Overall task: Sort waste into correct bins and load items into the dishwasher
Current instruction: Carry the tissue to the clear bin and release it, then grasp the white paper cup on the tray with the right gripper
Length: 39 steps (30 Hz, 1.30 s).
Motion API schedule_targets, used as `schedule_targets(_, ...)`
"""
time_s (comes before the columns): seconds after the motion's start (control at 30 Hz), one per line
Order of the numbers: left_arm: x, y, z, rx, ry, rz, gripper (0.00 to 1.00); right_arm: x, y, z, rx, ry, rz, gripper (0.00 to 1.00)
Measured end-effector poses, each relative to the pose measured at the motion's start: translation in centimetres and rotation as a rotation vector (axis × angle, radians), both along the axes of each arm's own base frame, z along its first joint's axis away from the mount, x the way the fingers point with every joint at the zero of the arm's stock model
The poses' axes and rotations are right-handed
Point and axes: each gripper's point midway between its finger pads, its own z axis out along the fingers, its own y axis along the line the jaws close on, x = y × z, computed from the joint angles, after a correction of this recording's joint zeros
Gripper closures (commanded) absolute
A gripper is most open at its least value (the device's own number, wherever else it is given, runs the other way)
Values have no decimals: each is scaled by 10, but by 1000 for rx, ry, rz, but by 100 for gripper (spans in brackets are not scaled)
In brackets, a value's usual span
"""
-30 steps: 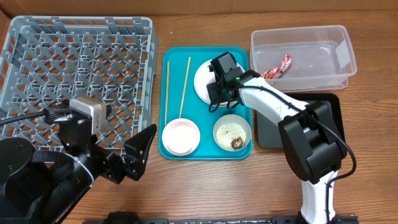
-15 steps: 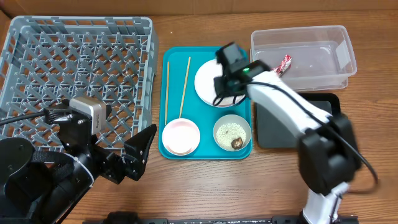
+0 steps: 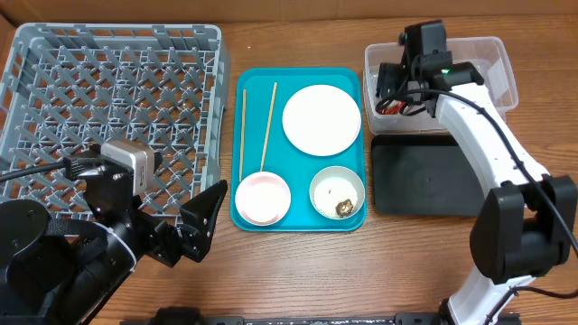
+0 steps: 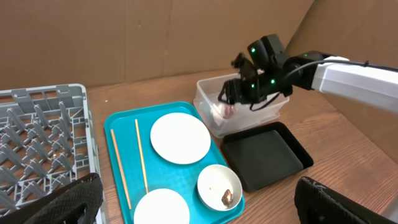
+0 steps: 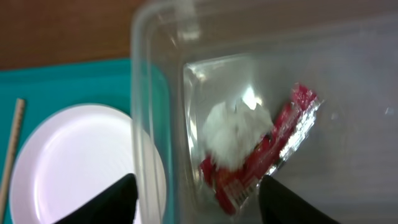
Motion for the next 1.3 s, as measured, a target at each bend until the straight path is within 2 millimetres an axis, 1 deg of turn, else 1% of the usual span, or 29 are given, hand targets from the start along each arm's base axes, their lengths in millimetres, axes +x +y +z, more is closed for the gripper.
schedule_targets(0.07,0,0,0,0,0,0,0,-8,1,-7,-11,40,21,32)
schedule_targets(0.13,0,0,0,0,0,0,0,-18,3,-5,-19,70,40,31)
schedule_targets(0.2,0,0,0,0,0,0,0,-30,9,3,-16,97,66,31)
schedule_targets(0.27,0,0,0,0,0,0,0,-46,21,17,3,107,107,31)
schedule_targets(0.3,0,0,0,0,0,0,0,-55,29,26,17,109,131,32)
schedule_targets(0.33,0,0,0,0,0,0,0,-71,44,44,43,104,180,32)
schedule_targets(0.37,0,0,0,0,0,0,0,-83,55,54,59,108,213,32)
schedule_targets(0.43,0,0,0,0,0,0,0,-112,75,68,84,144,279,32)
schedule_targets(0.47,0,0,0,0,0,0,0,-129,90,72,96,171,321,33)
schedule_targets(0.5,0,0,0,0,0,0,0,-140,100,73,102,189,350,34)
schedule_targets(0.57,0,0,0,0,0,0,0,-158,122,69,104,224,411,34)
schedule_targets(0.6,0,0,0,0,0,0,0,-170,135,63,98,247,446,34)
schedule_targets(0.63,0,0,0,0,0,0,0,-174,139,60,93,256,460,34)
schedule_targets(0.7,0,0,0,0,0,0,0,-192,153,46,73,301,497,34)
schedule_targets(0.77,0,0,0,0,0,0,0,-204,163,32,55,332,527,34)
schedule_targets(0.83,0,0,0,0,0,0,0,-212,173,21,46,344,555,34)
schedule_targets(0.87,0,0,0,0,0,0,0,-217,179,17,43,346,571,36)
schedule_targets(0.93,0,0,0,0,0,0,0,-223,191,11,46,337,595,45)
schedule_targets(1.0,0,0,0,0,0,0,0,-226,201,8,61,323,598,50)
schedule_targets(1.1,0,0,0,0,0,0,0,-229,215,-2,92,303,585,50)
schedule_targets(1.27,0,0,0,0,0,0,0,-228,221,-25,129,322,506,52)
schedule_targets(1.3,0,0,0,0,0,0,0,-227,221,-31,130,333,488,55)
